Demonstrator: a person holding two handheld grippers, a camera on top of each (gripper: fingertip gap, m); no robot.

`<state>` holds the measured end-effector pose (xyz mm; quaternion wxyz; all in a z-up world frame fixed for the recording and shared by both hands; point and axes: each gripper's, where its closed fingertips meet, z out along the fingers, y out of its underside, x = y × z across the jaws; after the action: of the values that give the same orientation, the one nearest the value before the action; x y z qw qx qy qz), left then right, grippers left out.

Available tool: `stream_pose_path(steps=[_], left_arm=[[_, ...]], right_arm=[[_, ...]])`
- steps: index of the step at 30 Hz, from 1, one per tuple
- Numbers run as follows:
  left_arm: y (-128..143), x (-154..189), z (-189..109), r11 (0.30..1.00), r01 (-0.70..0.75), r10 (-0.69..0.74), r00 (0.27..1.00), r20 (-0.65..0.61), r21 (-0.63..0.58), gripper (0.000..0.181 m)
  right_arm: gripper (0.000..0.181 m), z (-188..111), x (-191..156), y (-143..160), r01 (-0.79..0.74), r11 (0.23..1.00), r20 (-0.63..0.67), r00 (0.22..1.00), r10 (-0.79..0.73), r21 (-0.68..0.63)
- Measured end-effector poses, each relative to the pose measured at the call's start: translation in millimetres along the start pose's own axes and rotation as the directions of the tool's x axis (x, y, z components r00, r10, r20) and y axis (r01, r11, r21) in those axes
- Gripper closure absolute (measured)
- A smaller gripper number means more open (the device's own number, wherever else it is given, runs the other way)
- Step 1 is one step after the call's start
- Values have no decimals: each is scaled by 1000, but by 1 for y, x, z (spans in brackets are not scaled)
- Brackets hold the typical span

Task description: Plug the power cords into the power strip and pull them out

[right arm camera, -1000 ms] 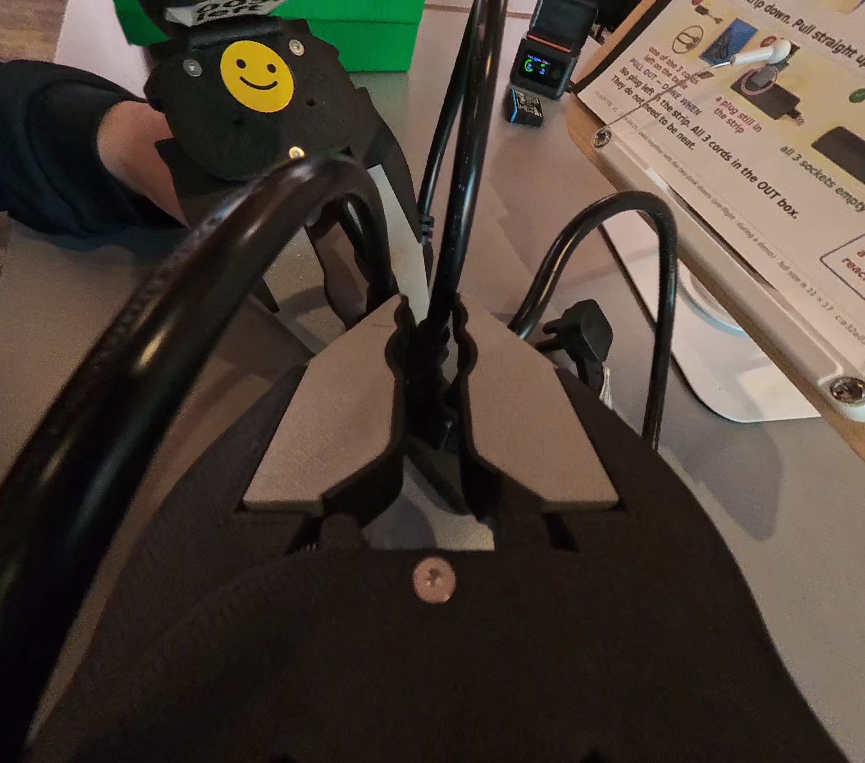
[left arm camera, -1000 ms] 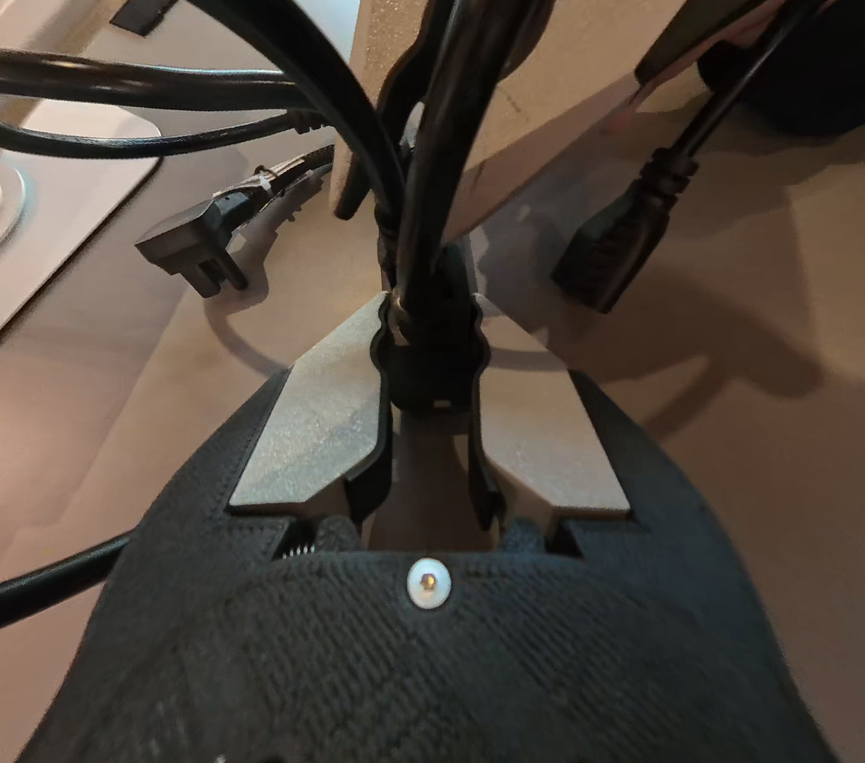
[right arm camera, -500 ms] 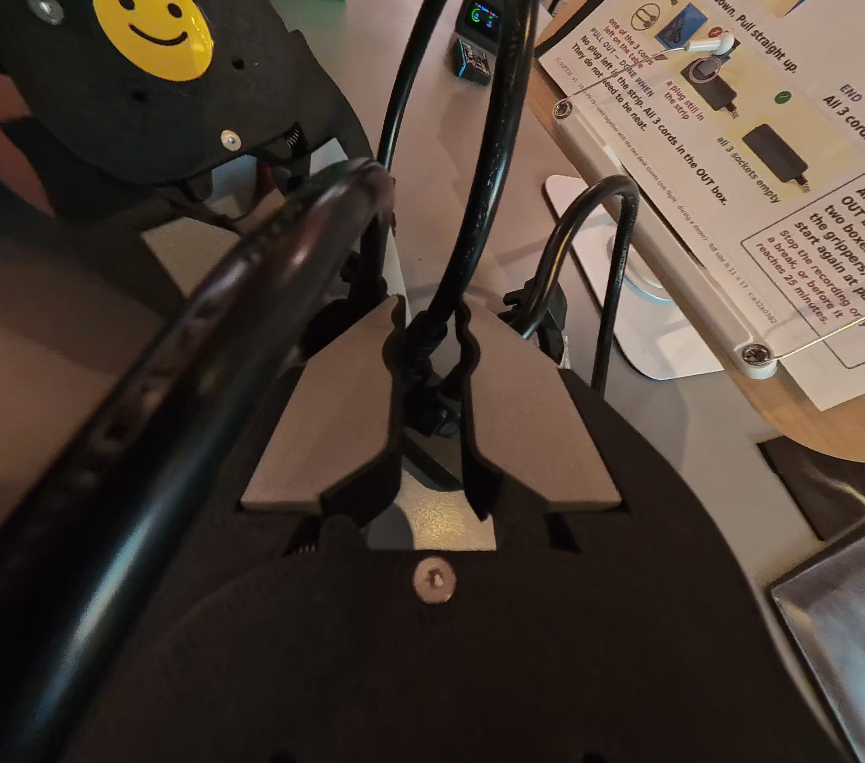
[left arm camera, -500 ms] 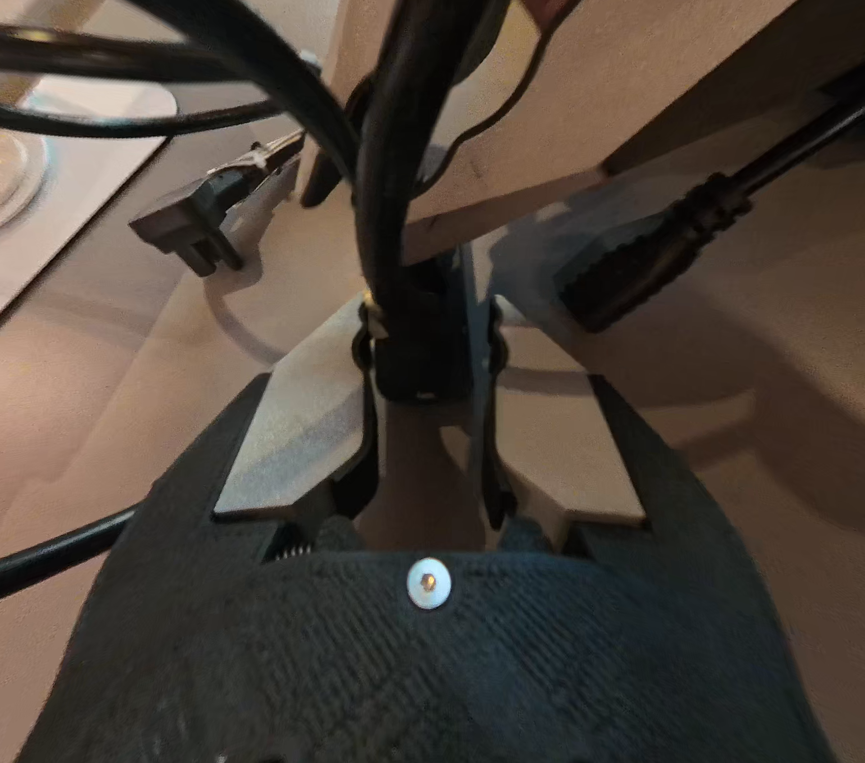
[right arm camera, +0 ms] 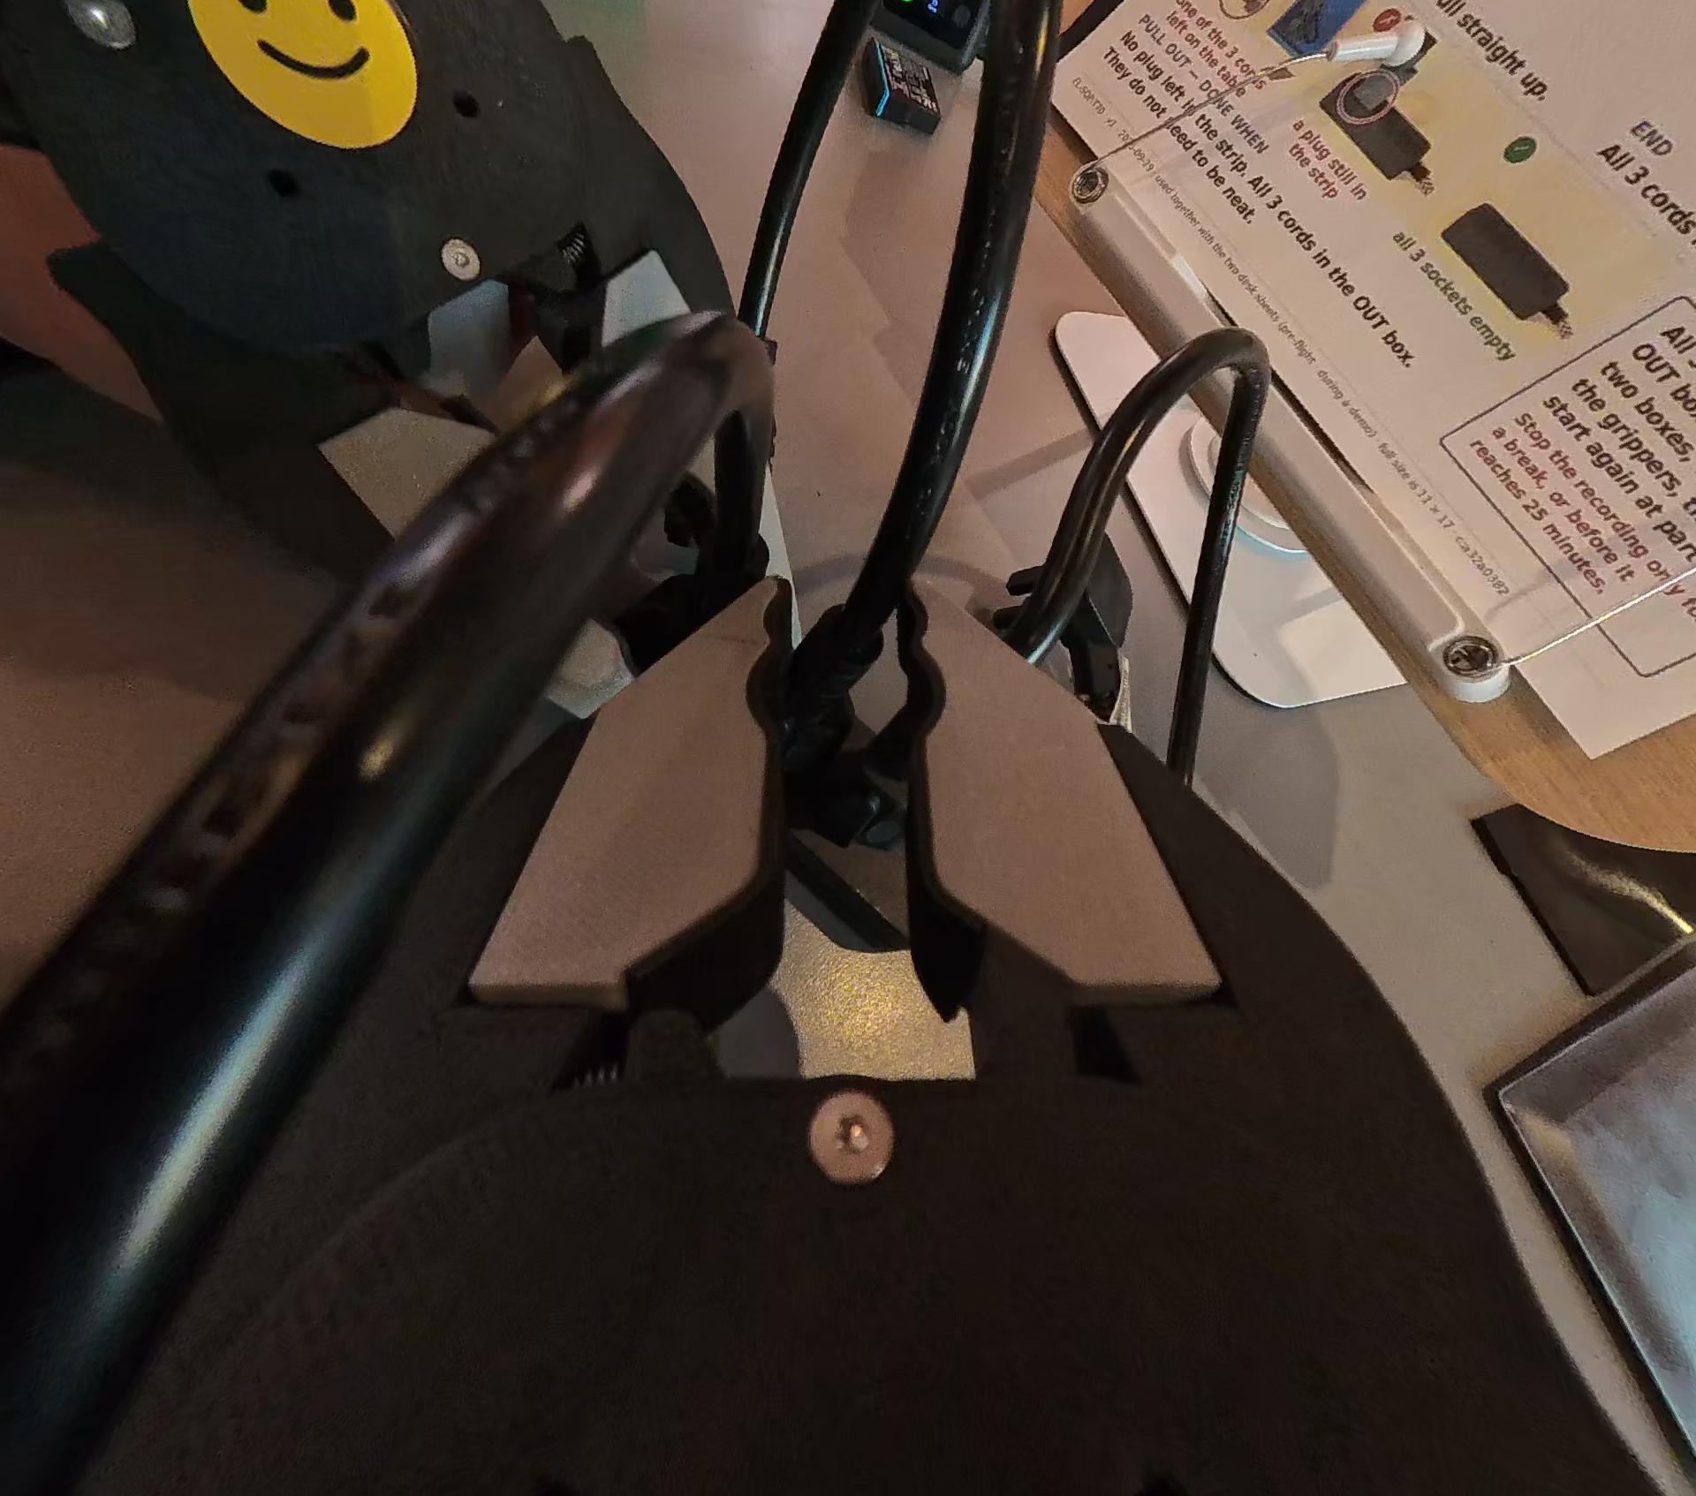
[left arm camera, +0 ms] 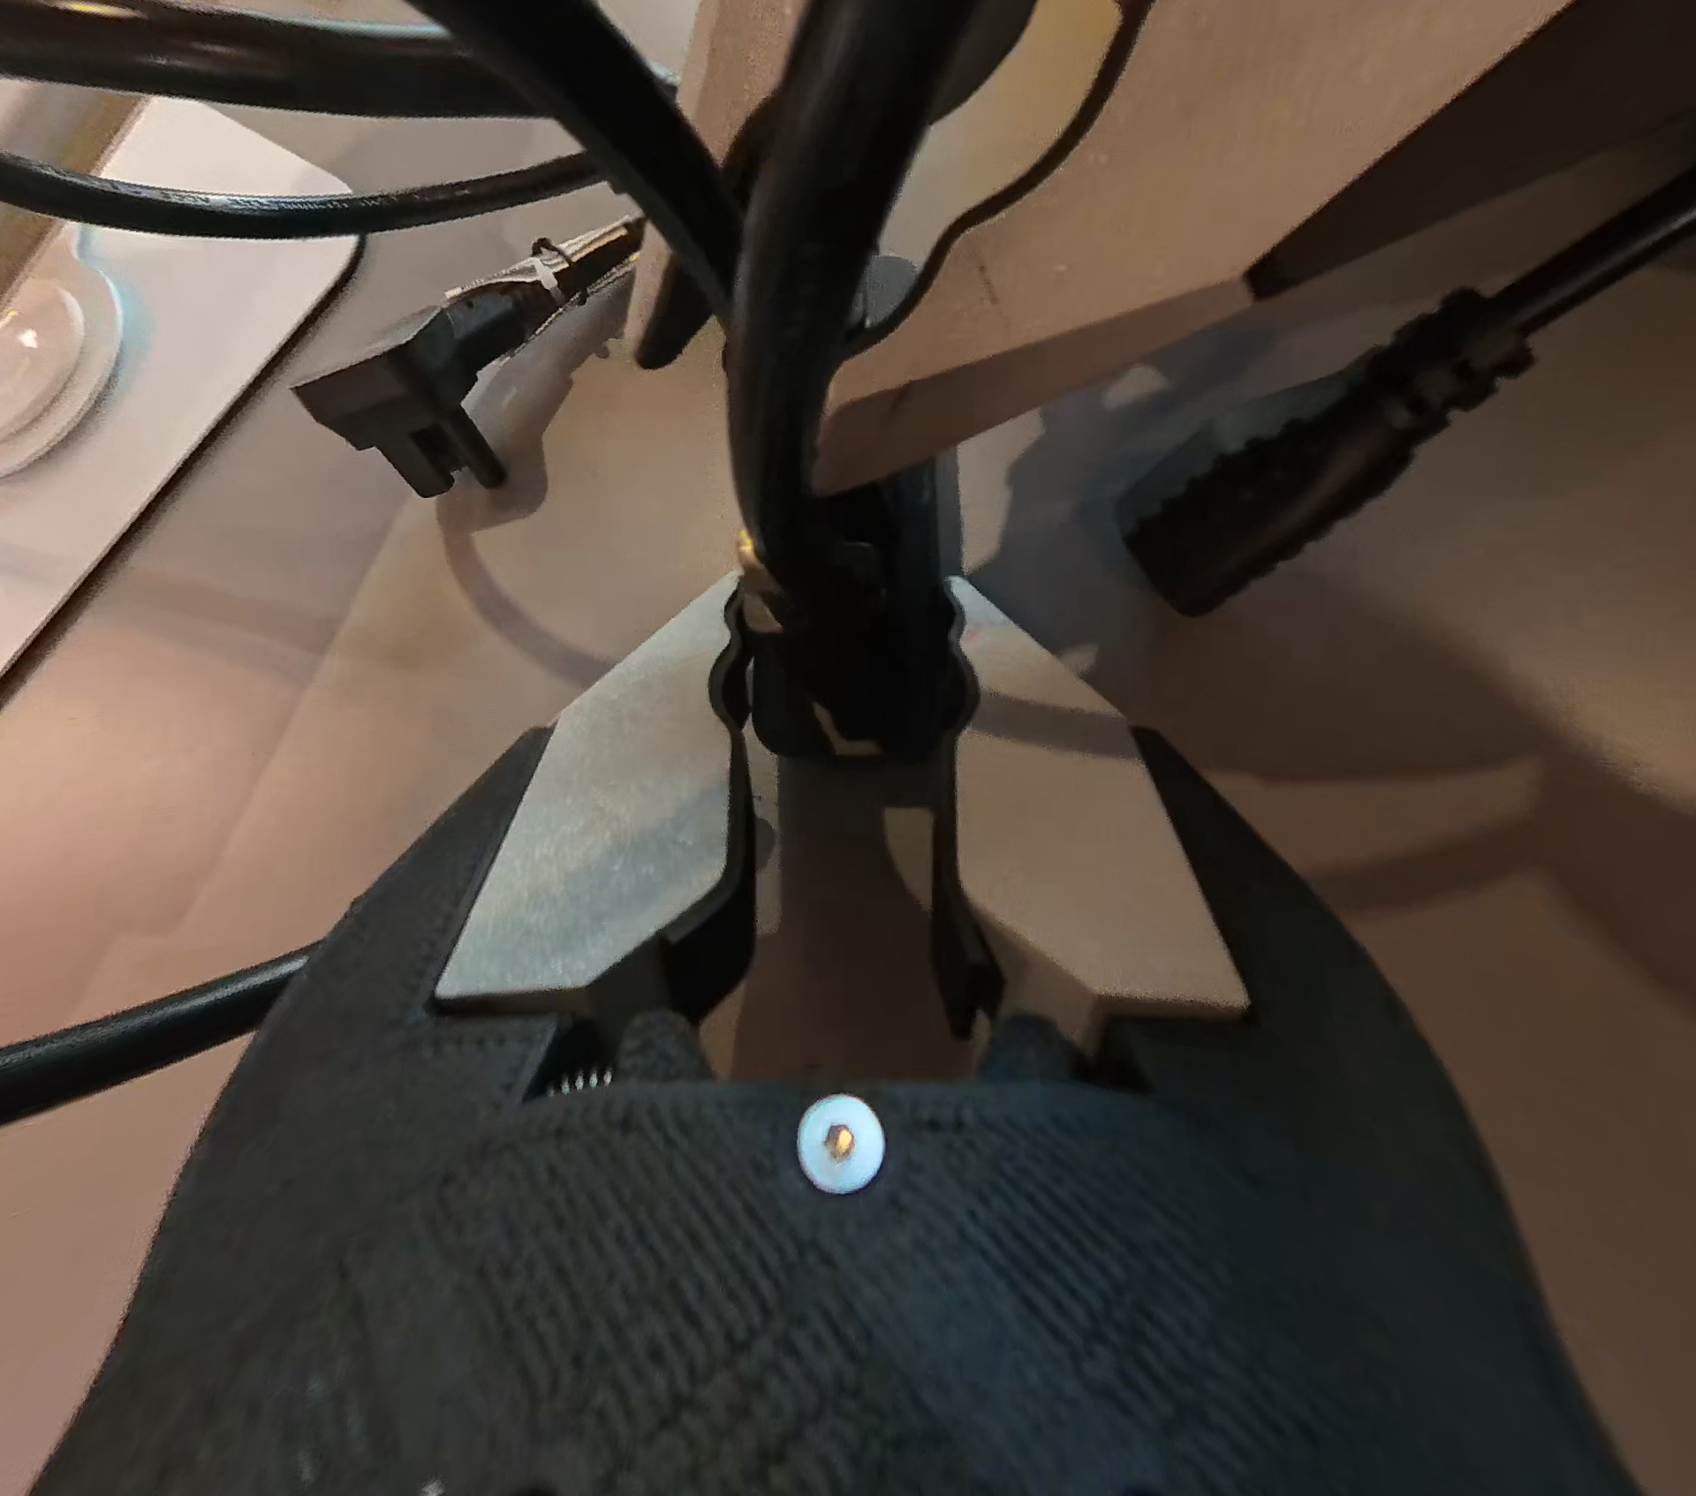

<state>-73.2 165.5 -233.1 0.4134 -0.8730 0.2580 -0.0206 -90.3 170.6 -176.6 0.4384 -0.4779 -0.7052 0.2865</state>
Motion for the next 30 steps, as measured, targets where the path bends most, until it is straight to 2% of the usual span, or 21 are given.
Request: stream_pose_path(steps=[5,11,17,23,26,30], left_arm=[[1,2,-1,1000,-6,6,1000,-15,-2,145],[3,7,-6,1000,25,-26,997,-72,-18,143],[2,19,-12,999,49,-51,980,-190,-13,136],[6,24,-19,1000,-14,9,975,-221,-23,138],[6,24,-25,998,-61,55,974,-219,-18,145],[4,23,-27,1000,4,0,963,-269,14,152]], right_arm=[[161,-1,-2,0,25,1000,1,1000,-24,-12],[161,1,-4,-4,50,998,4,999,-51,35],[165,1,-5,-5,39,996,36,998,-42,80],[168,2,-8,-8,54,990,61,996,-62,127],[169,0,-9,-8,64,989,75,994,-74,134],[164,-4,-12,-7,49,991,121,991,-65,128]])
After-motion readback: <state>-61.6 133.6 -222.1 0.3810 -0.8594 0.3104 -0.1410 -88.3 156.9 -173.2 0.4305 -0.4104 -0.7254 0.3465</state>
